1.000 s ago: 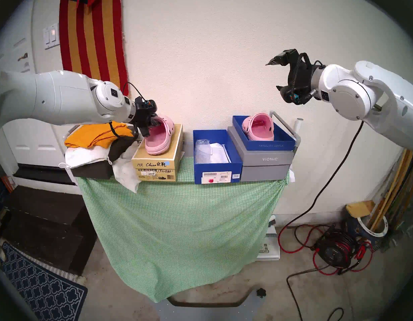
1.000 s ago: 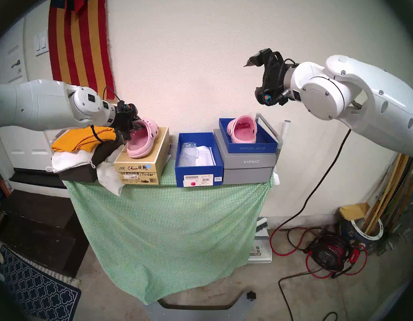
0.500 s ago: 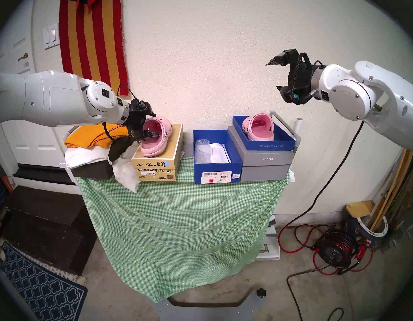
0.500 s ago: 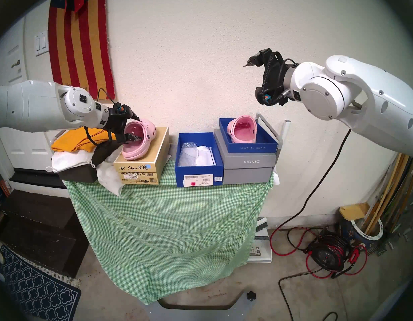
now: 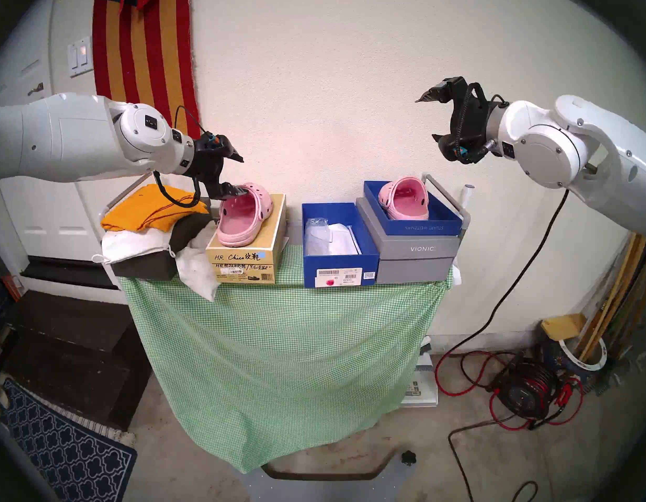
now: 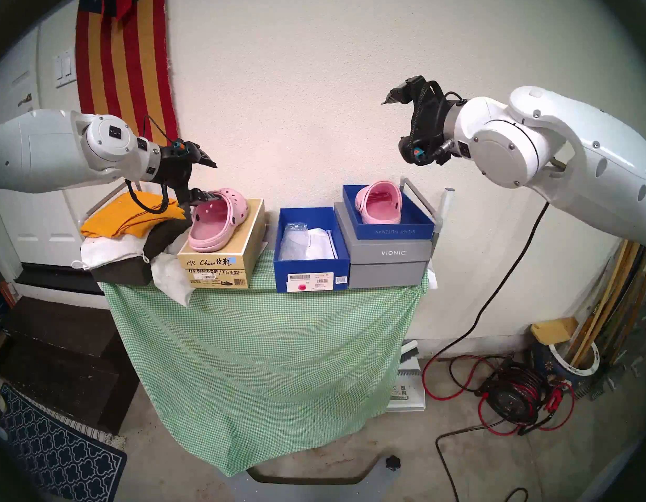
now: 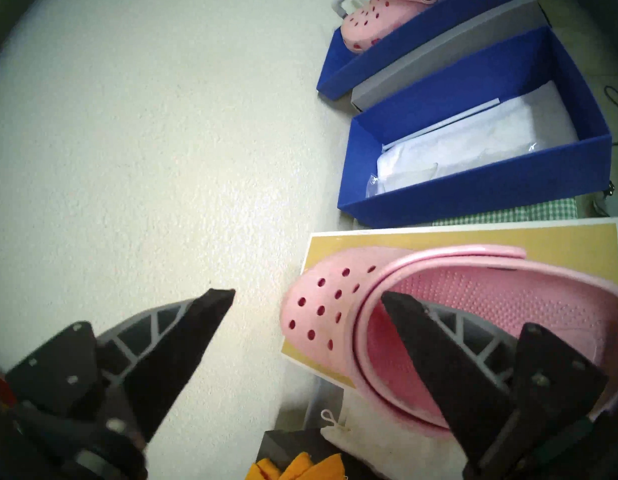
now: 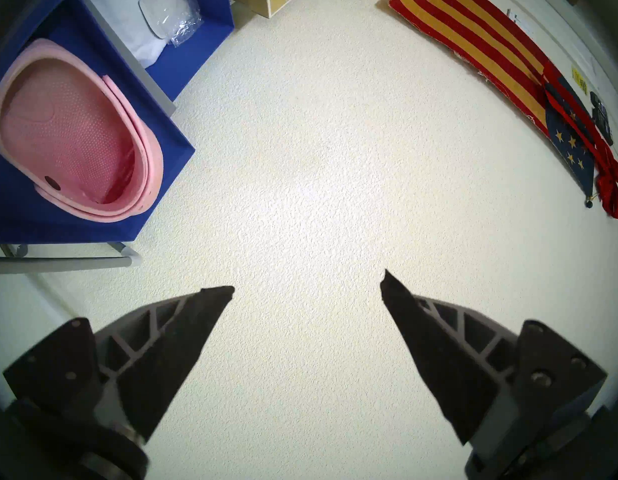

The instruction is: Take shoe out of the box

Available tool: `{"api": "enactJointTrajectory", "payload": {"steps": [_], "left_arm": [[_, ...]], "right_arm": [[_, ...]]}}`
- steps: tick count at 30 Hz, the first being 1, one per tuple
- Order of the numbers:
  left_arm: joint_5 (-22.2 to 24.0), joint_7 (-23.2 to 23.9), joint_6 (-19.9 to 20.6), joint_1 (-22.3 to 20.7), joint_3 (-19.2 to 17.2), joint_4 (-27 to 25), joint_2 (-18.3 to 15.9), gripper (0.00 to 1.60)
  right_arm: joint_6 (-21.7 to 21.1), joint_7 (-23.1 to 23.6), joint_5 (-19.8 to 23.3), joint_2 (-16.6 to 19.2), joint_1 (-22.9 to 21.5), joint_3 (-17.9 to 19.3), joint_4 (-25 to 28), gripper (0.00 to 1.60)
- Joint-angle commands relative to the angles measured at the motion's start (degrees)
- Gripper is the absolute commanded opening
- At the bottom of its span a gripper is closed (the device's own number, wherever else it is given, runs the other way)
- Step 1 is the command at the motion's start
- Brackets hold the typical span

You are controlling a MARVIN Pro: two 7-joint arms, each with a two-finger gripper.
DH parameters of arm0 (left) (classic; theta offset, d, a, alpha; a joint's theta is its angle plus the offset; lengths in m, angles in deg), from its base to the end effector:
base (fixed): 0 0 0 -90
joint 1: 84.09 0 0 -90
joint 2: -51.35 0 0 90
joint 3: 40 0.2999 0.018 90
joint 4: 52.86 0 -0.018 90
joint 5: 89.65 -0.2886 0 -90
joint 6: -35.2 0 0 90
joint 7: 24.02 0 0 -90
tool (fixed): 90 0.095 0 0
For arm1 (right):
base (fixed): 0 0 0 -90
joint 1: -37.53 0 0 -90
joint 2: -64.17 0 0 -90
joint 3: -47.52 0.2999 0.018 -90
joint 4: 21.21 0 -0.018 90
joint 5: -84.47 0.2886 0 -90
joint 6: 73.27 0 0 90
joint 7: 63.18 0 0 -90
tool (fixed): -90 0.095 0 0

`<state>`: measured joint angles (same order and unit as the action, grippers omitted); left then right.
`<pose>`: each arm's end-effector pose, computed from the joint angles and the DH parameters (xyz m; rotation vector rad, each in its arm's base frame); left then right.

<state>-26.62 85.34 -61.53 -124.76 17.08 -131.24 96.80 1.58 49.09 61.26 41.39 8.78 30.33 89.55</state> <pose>0.5218 0.1051 0.0122 -1.8555 1.7524 -1.4543 0.4321 -0.0603 0.0807 0.5807 1.6461 0.9685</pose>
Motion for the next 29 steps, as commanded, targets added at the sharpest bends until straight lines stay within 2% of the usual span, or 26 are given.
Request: {"api": "enactJointTrajectory", "payload": {"steps": [1,6,10,11,12,19,22,24,26,27,29], "left_arm": [[0.1,1.0,0.6,-4.6,-0.4,-2.7,-2.5,1.6],[0.9,1.6,0.4,-6.9,-1.9,-0.9,-3.5,1.6],[1.9,-1.4,0.6,-8.4,-4.5,2.7,-3.4,1.6],[1.3,-2.0,1.0,-8.0,-6.1,2.6,-4.3,1.6],[2.0,-2.2,0.6,-8.8,-5.3,4.8,-3.1,1.6],[3.0,-9.7,-0.9,-7.5,-9.2,9.2,-3.1,1.6],[4.3,-13.7,-1.6,-6.5,-11.1,9.8,-3.6,1.6],[4.6,-14.2,-2.1,-5.9,-12.6,10.0,-4.2,1.6],[3.7,-18.0,-2.6,-6.2,-13.2,7.4,-5.4,1.6],[3.3,-17.1,-2.6,-5.7,-14.1,7.6,-5.7,1.6],[2.6,-19.8,-2.4,-5.5,-14.4,6.6,-6.0,1.6]], "right_arm": [[0.1,0.0,-0.1,-0.1,-0.1,0.1,-0.1,1.6],[0.1,0.0,-0.1,-0.1,-0.1,0.1,-0.1,1.6],[0.0,0.0,-0.1,-0.1,-0.1,0.1,-0.1,1.6],[0.0,0.0,-0.1,-0.1,-0.1,0.1,-0.1,1.6],[0.0,0.0,-0.1,-0.1,-0.1,0.1,-0.1,1.6],[0.1,0.0,-0.1,-0.1,-0.1,0.1,-0.1,1.6],[0.1,0.0,-0.1,-0.1,-0.1,0.1,-0.1,1.6],[0.1,0.0,-0.1,-0.1,-0.1,0.1,-0.1,1.6],[0.1,0.0,-0.1,-0.1,-0.1,0.1,-0.1,1.6],[0.1,0.0,-0.1,-0.1,-0.1,0.1,-0.1,1.6],[0.1,0.0,-0.1,-0.1,-0.1,0.1,-0.1,1.6]]}}
